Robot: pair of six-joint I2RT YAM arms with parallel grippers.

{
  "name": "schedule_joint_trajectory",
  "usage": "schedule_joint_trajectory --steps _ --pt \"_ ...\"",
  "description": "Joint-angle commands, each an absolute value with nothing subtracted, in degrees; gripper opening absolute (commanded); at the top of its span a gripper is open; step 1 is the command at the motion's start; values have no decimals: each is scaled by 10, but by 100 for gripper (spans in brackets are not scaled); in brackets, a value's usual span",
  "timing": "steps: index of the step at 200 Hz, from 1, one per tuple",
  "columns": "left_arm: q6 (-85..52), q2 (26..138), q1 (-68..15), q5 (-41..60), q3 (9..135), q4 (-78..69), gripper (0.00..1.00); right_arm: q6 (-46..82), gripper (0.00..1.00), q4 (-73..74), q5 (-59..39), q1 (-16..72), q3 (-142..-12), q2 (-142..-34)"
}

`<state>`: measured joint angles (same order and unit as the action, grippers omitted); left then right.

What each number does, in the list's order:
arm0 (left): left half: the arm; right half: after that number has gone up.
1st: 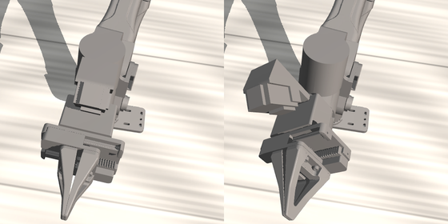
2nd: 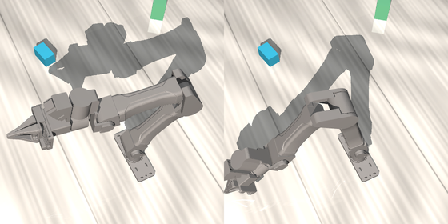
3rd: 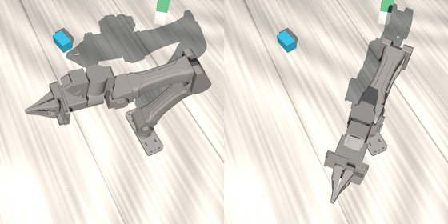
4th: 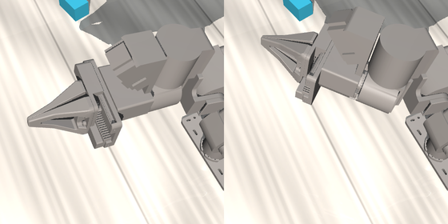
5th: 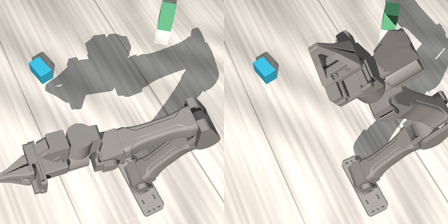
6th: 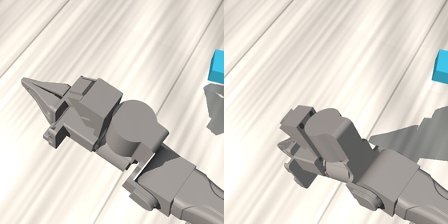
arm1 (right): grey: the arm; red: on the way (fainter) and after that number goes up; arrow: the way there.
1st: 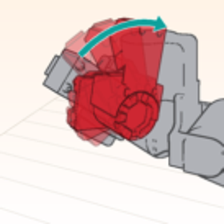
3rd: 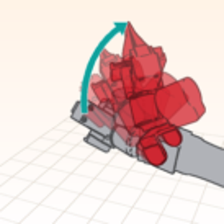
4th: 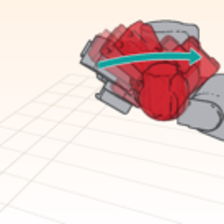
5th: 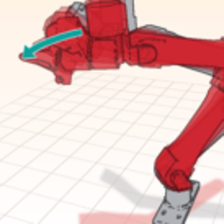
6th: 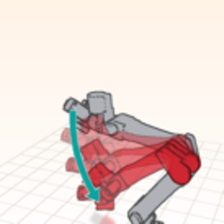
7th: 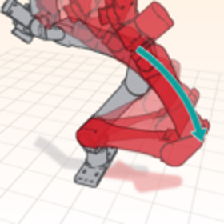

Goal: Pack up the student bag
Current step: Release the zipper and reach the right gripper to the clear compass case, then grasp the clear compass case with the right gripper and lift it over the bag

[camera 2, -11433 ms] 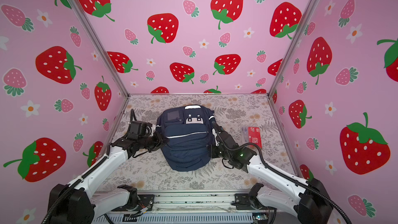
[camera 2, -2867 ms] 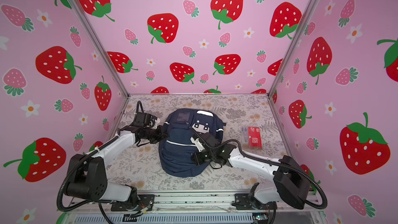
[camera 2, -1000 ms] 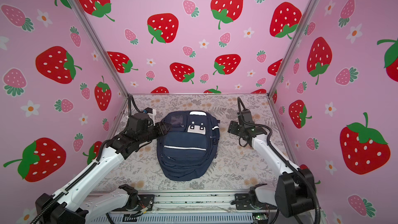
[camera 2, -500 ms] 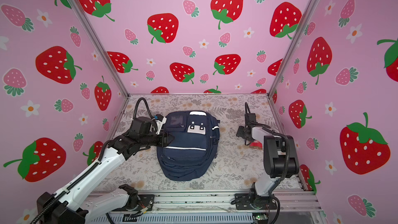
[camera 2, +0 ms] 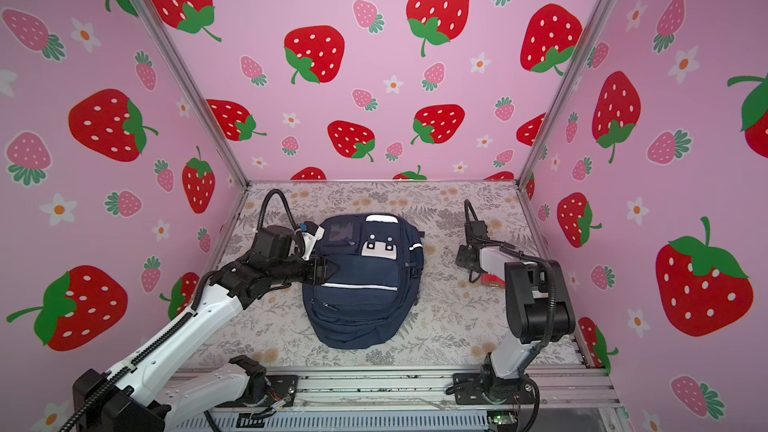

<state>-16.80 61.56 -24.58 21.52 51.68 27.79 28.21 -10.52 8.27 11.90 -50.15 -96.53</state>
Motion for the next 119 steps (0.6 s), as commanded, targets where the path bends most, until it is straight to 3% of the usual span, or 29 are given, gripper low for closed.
schedule_joint_trajectory --steps 1,47,93,119 --pt "-172 613 -240 236 515 268 54 283 33 -172 114 147 -510 -981" --pt "-184 607 -230 251 506 257 54 251 28 -187 120 250 -535 -879" --pt "-241 613 -211 383 480 165 56 240 26 -150 79 397 -532 -748" --pt "-307 616 -190 439 452 90 57 225 25 -115 74 487 -532 -730"
